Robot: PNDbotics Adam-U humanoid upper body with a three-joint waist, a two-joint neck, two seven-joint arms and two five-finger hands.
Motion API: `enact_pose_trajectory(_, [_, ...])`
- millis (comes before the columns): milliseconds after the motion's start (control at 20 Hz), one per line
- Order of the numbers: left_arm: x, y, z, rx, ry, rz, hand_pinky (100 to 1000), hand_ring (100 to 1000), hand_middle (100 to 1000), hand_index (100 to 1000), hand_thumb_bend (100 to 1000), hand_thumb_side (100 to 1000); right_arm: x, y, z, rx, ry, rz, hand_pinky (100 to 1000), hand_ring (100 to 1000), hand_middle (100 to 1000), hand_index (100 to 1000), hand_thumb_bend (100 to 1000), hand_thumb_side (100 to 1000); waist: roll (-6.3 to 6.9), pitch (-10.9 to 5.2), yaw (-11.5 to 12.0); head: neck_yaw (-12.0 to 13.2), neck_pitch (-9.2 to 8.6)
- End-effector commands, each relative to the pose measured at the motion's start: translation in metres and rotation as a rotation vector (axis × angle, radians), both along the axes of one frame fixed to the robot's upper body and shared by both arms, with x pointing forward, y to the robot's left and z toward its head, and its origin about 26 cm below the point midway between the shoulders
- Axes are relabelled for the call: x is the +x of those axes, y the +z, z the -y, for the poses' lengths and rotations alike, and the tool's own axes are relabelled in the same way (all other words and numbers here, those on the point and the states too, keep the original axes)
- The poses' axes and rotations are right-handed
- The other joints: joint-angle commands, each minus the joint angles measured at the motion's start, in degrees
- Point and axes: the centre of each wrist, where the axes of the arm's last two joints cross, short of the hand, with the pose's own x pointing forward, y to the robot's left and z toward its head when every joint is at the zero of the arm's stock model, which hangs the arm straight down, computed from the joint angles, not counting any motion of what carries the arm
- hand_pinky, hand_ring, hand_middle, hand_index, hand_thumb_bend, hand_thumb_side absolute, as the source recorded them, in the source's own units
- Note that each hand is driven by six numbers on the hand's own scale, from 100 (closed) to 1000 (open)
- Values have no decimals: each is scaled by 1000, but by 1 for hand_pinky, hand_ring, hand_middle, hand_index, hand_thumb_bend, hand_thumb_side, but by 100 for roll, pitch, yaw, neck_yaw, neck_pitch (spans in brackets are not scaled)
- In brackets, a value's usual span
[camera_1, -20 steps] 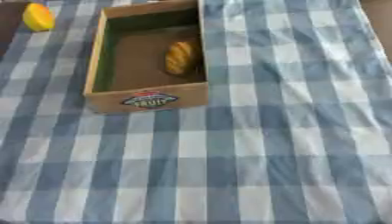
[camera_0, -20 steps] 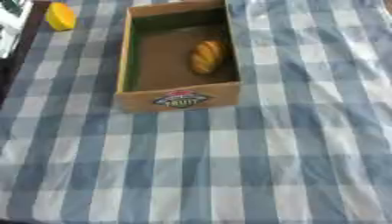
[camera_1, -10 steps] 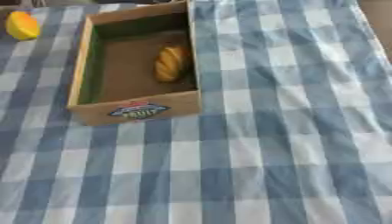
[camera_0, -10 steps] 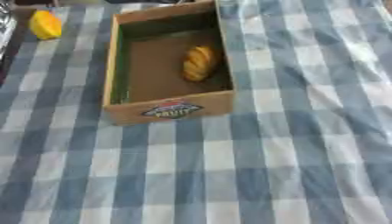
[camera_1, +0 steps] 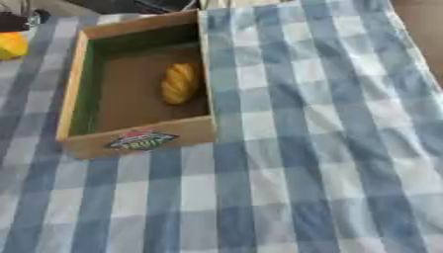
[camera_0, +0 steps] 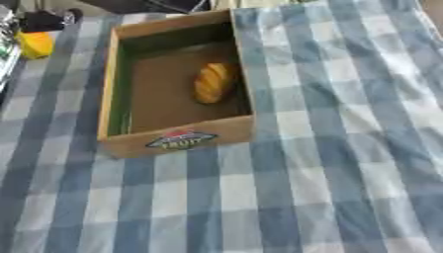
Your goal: Pick up objects on the table and place them in the box.
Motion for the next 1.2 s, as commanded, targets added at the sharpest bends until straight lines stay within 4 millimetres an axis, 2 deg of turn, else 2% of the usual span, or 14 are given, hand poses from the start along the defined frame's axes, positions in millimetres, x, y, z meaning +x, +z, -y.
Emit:
enact_pose_trajectory(50, [-14,24,-24,47,155,62,908,901,828,912,664,437,-4,10,1,-36,-6,26,807,858,637,815,134,472,0,-101,-18,135,-116])
enact_pose_trajectory(200, [-18,24,-38,30,248,73,897,894,819,906,640,447,-4,10,1,-39,-8,26,807,858,635,815,131,476,19,-33,-17,149,-165])
enact_pose_trajectory(400, [-23,21,-54,-42,270,75,888,891,817,904,622,465,-4,12,0,-44,-4,30,807,859,635,815,128,480,66,78,-70,212,-251])
enact_pose_trajectory(550, [-24,18,-59,-93,256,83,883,888,816,904,613,489,-3,14,-2,-49,4,38,807,859,634,815,127,481,98,149,-149,294,-294])
enact_pose_trajectory(850, [-28,14,-73,-110,320,99,882,886,813,910,627,468,-2,17,-4,-57,17,46,808,860,633,815,124,486,134,279,-263,461,-396])
enact_pose_trajectory(1200, [-34,9,-91,-150,404,111,848,858,778,894,575,474,-2,17,-5,-57,21,43,808,861,631,815,120,494,169,414,-308,519,-537])
